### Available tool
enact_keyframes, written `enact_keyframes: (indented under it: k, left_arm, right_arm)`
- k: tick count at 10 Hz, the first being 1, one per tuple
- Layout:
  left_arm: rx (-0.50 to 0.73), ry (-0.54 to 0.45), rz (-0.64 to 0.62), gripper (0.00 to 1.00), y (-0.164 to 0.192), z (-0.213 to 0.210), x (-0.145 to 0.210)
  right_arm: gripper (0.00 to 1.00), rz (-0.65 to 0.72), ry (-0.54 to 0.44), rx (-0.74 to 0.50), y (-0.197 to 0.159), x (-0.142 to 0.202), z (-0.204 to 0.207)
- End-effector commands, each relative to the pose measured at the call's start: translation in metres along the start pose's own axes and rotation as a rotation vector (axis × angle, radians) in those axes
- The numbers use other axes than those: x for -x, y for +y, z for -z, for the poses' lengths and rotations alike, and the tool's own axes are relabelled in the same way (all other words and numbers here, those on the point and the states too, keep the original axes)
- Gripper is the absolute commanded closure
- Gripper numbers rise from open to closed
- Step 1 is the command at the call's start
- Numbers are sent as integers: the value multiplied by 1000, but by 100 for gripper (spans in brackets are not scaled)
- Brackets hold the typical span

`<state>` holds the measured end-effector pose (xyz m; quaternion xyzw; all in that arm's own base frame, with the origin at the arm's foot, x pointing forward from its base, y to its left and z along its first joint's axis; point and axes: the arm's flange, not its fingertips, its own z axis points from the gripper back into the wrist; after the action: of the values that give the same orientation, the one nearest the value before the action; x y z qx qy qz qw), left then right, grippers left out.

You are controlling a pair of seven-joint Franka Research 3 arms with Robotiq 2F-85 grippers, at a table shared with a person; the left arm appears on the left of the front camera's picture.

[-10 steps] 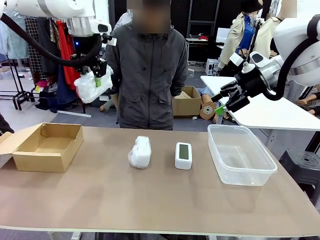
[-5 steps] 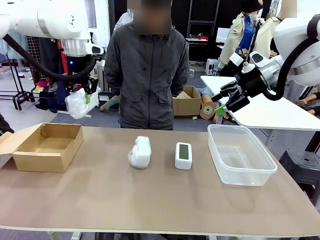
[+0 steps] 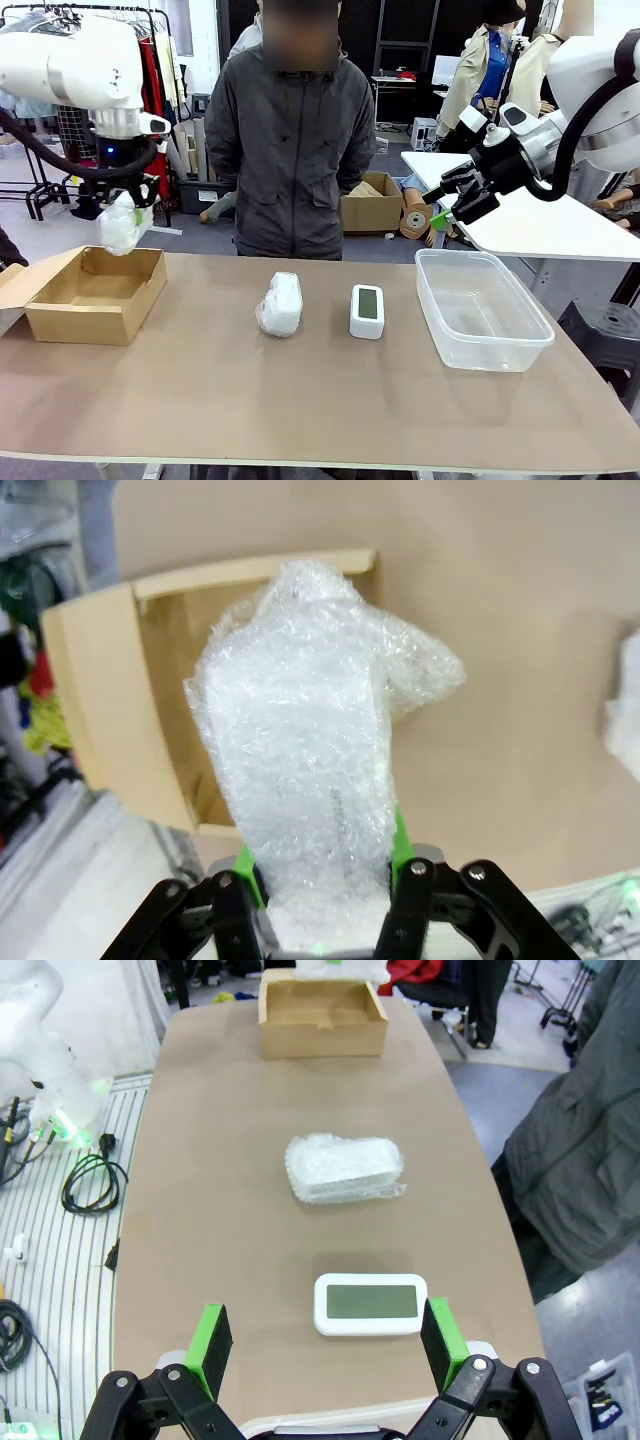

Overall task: Separate and place wrapped and unwrapped clocks.
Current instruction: If the picked Digital clock is wrapped, place it in the Package Box ; if not, place it in the Organizing box.

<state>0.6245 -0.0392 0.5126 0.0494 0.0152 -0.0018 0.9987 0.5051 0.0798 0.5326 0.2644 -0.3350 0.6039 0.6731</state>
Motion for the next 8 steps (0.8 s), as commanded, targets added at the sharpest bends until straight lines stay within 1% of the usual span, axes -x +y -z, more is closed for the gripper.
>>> enact_keyframes:
  k: [1,2,3,4,6,7,8]
  left_arm:
    - [-43,-8,-70,100,16,13,11]
    - [-75,-31,-59,100,27,20,12]
    - [-95,-14,-77,100,37,26,14]
    - [-94,-23,-83,100,45,28,18]
    - [-124,-36,-98,100,52,36,27]
    - [-82,-35,-87,100,49,37,20]
    - [-92,-6,-73,100,52,32,13]
  right_arm:
    - [0,-6,-5,2,0,-2,-2]
    - [0,-6,-5,2,0,-2,-2]
    - [0,-6,-5,2,0,-2,-2]
    - [0,-6,-5,2,0,-2,-2]
    - [0,-6,-5,2,0,-2,-2]
    - [0,-6,-5,2,0,-2,-2]
    - [0,-6,-5,2,0,-2,-2]
